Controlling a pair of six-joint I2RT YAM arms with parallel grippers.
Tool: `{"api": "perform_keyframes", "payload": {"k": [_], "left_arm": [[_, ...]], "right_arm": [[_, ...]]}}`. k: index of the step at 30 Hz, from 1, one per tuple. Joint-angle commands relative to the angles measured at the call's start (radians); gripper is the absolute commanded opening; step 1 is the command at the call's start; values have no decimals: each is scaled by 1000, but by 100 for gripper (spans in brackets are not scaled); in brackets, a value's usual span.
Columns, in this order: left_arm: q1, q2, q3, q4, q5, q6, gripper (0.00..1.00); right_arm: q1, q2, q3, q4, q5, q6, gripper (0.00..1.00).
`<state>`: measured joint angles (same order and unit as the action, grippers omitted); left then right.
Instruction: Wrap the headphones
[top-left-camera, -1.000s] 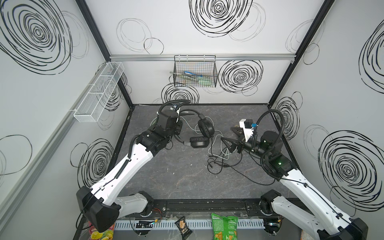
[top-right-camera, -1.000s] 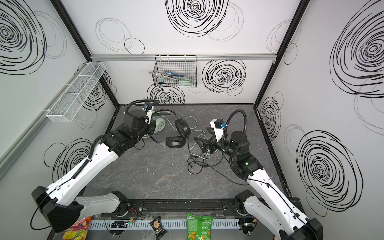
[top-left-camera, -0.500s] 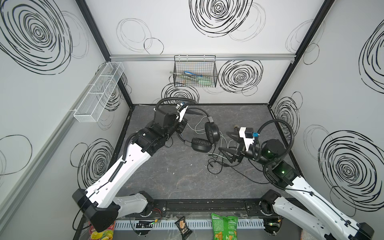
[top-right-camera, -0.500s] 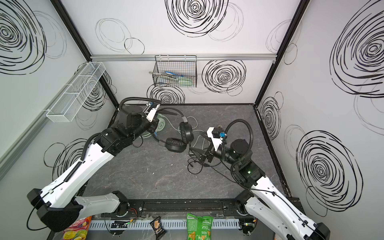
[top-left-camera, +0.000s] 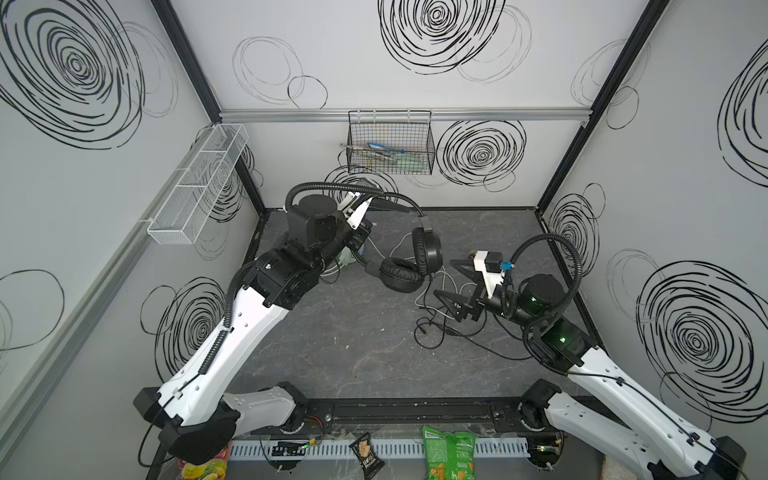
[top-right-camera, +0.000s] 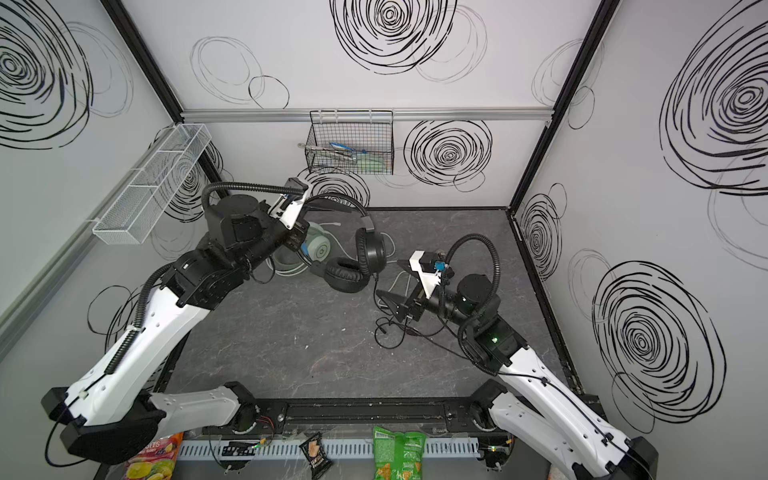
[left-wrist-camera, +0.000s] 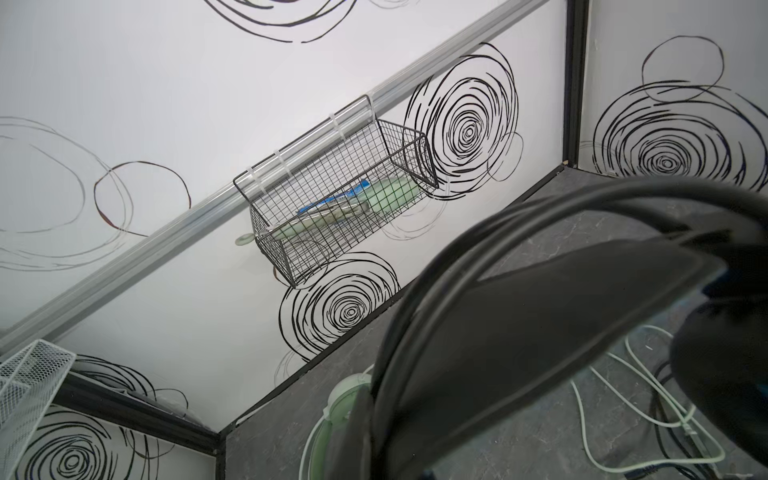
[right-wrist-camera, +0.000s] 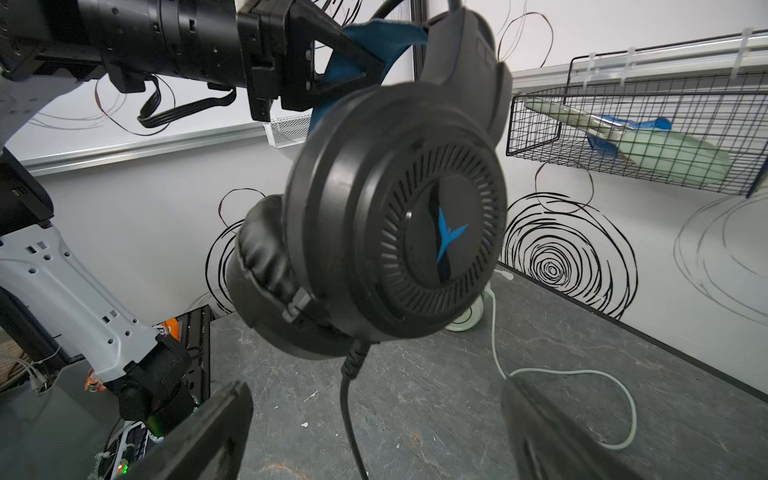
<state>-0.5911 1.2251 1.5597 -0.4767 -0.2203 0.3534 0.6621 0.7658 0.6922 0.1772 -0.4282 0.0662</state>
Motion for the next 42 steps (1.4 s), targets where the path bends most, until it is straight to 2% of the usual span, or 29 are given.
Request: {"api": "perform_keyframes", "payload": {"k": [1, 9, 20, 26, 30, 42], "left_arm": [[-13, -1, 38, 128, -13, 34, 0], [-70, -5, 106, 113, -127, 80, 0], [-168, -7, 125, -72, -157, 93, 0], [-185, -29, 73, -105, -194, 99, 0], [-194, -43, 42, -123, -181, 106, 0], [-211, -66, 26, -151, -161, 93, 0]], "right_arm": [[7, -33, 3, 2, 25, 0, 97], [8, -83, -16, -49, 51, -26, 97], [17, -124, -73, 10, 16, -10, 97], [33, -113, -111, 1, 87, 20, 97], [36, -104, -125, -9, 114, 39, 97], [79, -136, -248, 111, 38, 77, 97]]}}
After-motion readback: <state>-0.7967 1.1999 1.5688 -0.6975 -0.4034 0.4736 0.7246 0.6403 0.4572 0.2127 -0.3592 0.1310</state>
